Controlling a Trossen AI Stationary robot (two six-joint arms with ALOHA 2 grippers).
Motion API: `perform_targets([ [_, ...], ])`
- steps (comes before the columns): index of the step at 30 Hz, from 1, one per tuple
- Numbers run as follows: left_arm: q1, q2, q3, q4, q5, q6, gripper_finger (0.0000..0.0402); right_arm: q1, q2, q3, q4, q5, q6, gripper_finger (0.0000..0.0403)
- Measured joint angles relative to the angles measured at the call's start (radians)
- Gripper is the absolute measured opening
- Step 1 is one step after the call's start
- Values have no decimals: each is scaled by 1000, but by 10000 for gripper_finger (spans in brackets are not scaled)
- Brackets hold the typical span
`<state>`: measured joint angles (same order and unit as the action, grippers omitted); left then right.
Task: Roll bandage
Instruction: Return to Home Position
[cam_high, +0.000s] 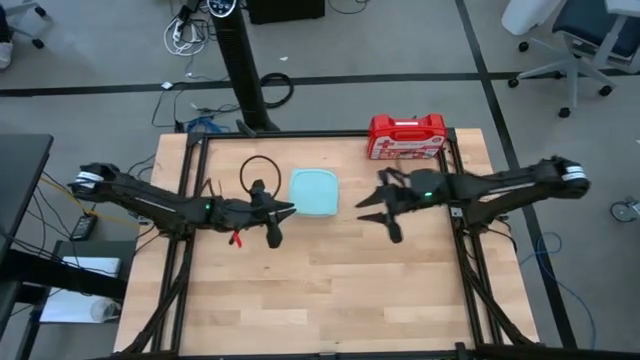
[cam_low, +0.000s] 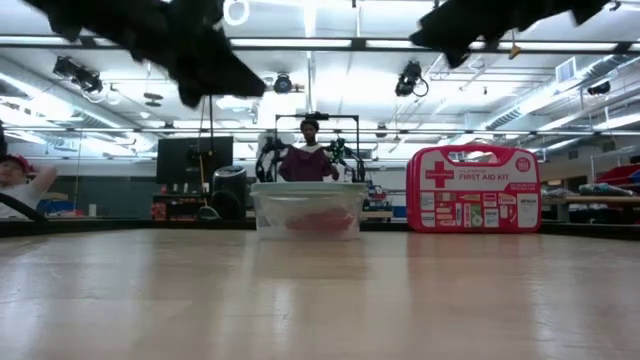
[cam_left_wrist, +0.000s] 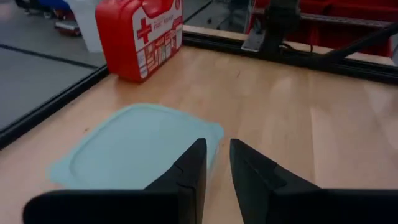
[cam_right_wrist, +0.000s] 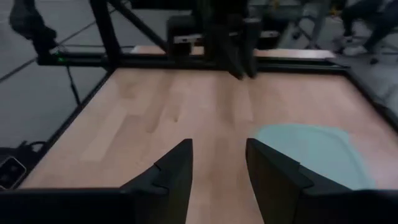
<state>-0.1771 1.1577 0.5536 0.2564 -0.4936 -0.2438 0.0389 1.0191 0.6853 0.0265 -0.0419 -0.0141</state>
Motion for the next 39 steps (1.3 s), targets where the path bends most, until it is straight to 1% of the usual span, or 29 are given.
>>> perform_targets([
  [2, -23, -43, 48, -110, -12, -19, 76, 16, -86, 0, -82, 52, 11, 149],
  [5, -61, -83, 102, -178, -10, -8, 76, 53, -195, -2, -180, 113, 22, 149],
  [7, -83, -101, 124, -187, -9, 10, 76, 78, -257, -22, -206, 116, 30, 149],
  [9, -109, -125, 142, -196, 11, 47, 76, 99, -314, -45, -213, 96, 32, 149],
  [12, -169, -152, 145, -202, 13, 129, 76, 130, -411, -92, -190, 63, 64, 149],
  [15, -223, -176, 136, -197, -24, 166, 76, 159, -500, -148, -123, 56, 76, 149],
  [19, -257, -206, 87, -199, -48, 151, 76, 192, -593, -230, -56, 57, 75, 149],
  [22, -265, -223, 48, -190, -43, 114, 76, 209, -644, -276, -52, 56, 66, 149],
  [26, -268, -231, -27, -97, -5, 109, 76, 225, -698, -333, -50, 50, 36, 149],
  [28, -268, -238, -75, -26, 29, 107, 76, 235, -721, -368, -42, 44, 5, 149],
  [33, -268, -263, -229, 195, 145, 86, 76, 244, -751, -497, 135, 39, 38, 149],
  [36, -268, -285, -316, 318, 152, 80, 76, 243, -764, -562, 212, 37, 81, 149],
  [39, -268, -299, -384, 401, 147, 78, 76, 243, -772, -595, 241, 37, 119, 149],
])
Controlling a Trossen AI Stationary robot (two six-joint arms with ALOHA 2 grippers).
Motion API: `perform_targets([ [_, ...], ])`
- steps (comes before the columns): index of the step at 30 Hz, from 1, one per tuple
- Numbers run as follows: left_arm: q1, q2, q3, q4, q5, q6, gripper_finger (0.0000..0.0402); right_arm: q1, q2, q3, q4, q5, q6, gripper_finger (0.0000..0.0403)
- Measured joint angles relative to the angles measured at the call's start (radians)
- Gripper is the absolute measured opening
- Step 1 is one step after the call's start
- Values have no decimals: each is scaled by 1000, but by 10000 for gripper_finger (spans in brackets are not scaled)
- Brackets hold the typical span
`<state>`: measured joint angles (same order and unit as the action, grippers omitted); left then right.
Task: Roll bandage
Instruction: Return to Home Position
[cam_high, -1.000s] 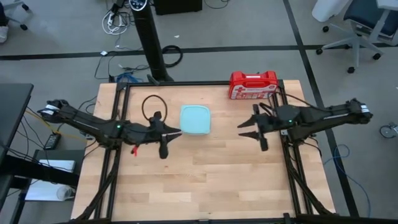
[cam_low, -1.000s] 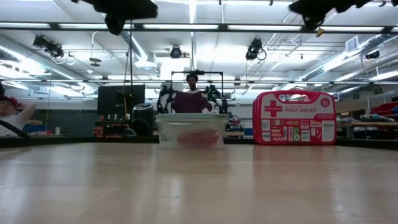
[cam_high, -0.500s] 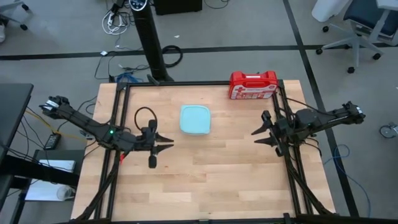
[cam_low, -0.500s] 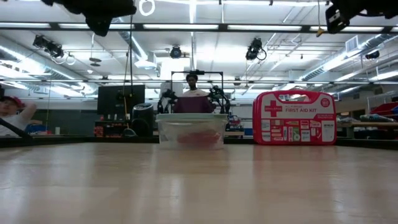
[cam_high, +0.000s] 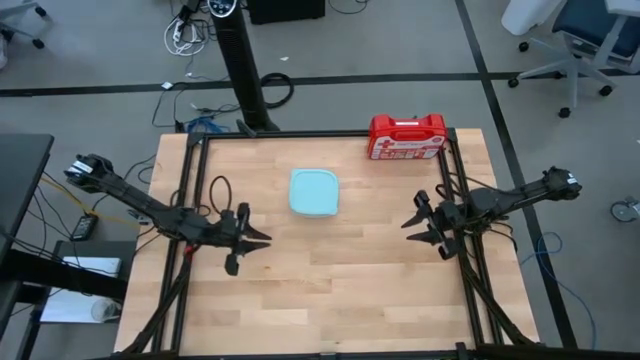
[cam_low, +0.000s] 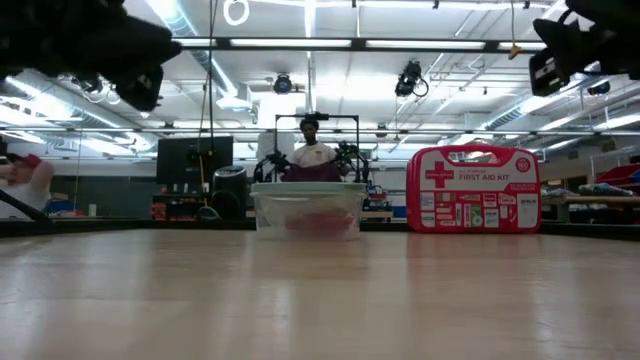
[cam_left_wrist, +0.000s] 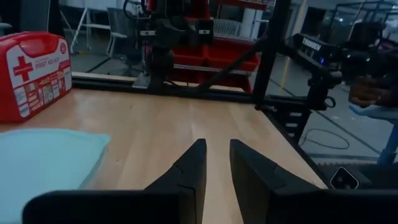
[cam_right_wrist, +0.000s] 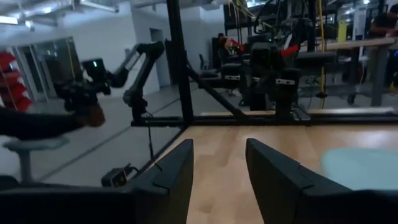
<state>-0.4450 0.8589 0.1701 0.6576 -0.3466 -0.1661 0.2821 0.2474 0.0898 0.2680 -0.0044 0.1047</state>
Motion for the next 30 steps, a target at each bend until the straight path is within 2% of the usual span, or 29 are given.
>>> perform_targets([
  [5, 0, -4, -83, 57, -3, -38, 76, 0, 4, -21, -3, 0, 203, 149],
  [8, 0, -4, -112, 59, -40, -74, 76, -2, 10, -21, 1, 9, 264, 149],
  [15, 0, -3, -129, 77, -132, -85, 76, -10, 10, -21, 1, 10, 235, 149],
  [21, 0, -3, -128, 169, -134, -77, 76, -10, 10, -21, 0, 10, 234, 149],
  [30, 0, -3, -128, 168, -132, -75, 76, -10, 10, -21, 0, 10, 234, 149],
])
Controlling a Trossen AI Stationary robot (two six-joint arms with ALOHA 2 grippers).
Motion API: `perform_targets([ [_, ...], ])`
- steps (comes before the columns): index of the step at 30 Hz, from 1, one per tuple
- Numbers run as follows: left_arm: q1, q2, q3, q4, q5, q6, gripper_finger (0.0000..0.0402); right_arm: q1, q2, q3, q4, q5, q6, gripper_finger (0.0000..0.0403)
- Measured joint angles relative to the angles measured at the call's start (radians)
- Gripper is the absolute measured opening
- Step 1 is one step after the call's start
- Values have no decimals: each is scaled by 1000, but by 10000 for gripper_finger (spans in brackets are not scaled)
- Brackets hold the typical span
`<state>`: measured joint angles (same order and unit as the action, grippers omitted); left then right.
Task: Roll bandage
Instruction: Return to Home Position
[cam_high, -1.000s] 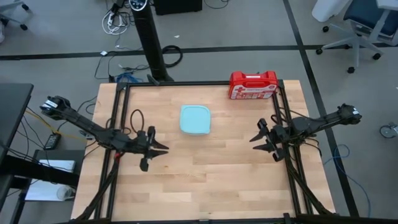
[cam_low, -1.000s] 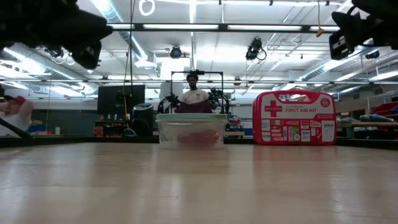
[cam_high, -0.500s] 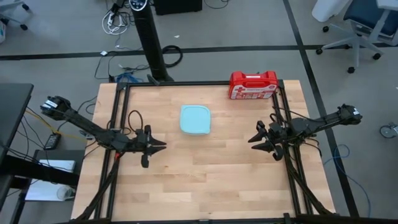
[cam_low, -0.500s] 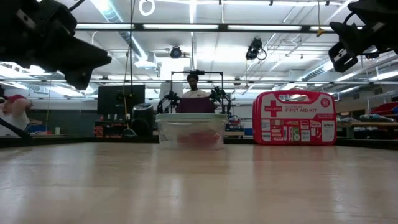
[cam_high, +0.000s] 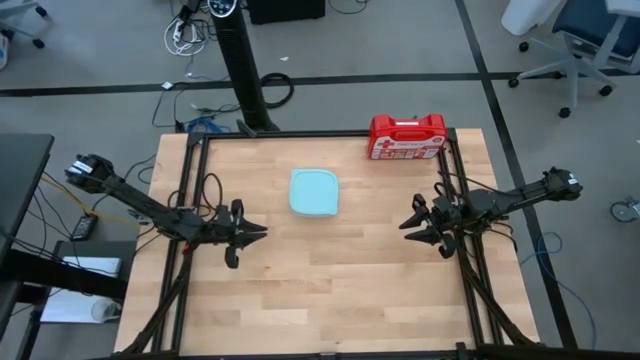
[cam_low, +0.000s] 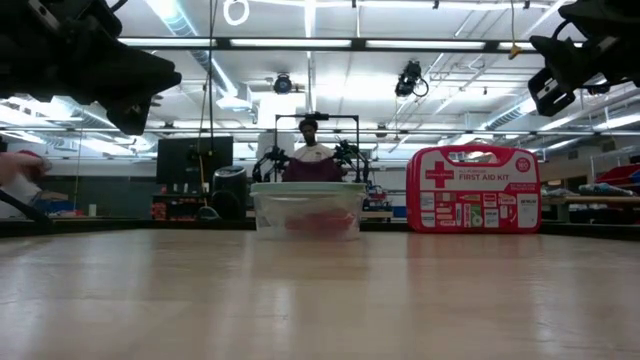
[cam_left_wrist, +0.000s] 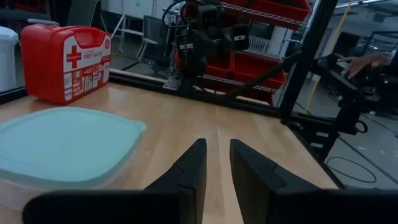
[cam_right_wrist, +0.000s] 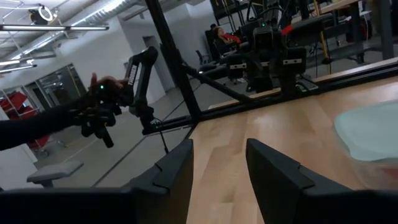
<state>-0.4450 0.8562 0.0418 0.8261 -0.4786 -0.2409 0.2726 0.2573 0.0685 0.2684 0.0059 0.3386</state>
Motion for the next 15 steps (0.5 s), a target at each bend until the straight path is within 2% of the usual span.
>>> perform_targets([
  [7, 0, -14, -29, -3, 2, 1, 76, 0, -75, 0, 0, 0, 0, 149],
  [15, 1, -51, -34, -194, 1, 1, 76, 0, -178, 0, -1, 0, -1, 149],
])
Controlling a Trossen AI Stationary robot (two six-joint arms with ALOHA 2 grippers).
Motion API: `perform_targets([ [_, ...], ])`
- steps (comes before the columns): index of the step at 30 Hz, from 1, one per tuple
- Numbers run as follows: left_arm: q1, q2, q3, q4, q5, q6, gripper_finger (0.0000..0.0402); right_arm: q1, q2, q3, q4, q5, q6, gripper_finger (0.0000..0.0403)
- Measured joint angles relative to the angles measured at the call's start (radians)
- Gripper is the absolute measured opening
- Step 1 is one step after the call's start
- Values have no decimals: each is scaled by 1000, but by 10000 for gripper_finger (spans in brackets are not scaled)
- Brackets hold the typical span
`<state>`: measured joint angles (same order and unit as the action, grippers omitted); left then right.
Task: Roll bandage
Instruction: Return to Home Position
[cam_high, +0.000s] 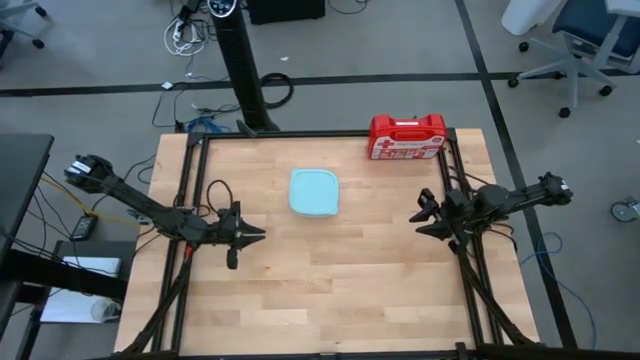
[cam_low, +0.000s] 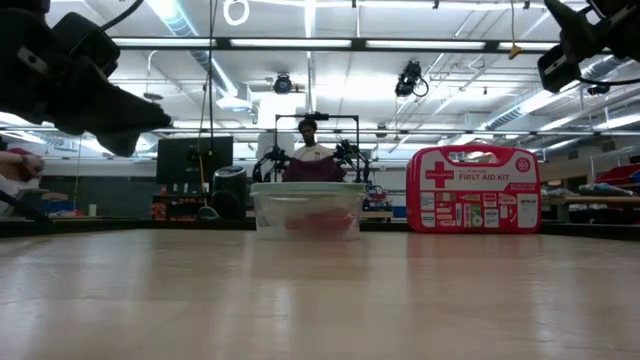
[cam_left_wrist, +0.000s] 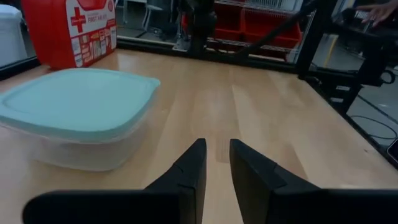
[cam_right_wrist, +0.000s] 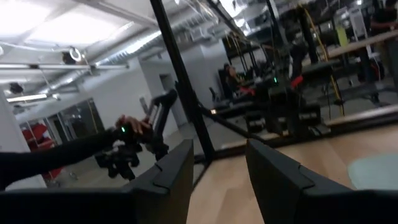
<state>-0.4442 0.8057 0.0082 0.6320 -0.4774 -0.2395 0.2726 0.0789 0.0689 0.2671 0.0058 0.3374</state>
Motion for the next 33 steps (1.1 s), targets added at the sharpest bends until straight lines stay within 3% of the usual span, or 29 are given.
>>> perform_targets([
  [8, 0, -78, 0, -35, 0, 0, 76, 0, -75, -50, 14, 0, 0, 149],
  [15, 0, -151, 0, -33, 0, 0, 76, 0, -75, -60, -231, -1, -1, 148],
  [19, 0, -179, 0, -47, 0, -1, 76, 0, -75, -60, -257, -6, 0, 148],
  [33, 0, -337, 0, -519, 0, -1, 76, -1, -75, -60, -257, -7, 0, 148],
])
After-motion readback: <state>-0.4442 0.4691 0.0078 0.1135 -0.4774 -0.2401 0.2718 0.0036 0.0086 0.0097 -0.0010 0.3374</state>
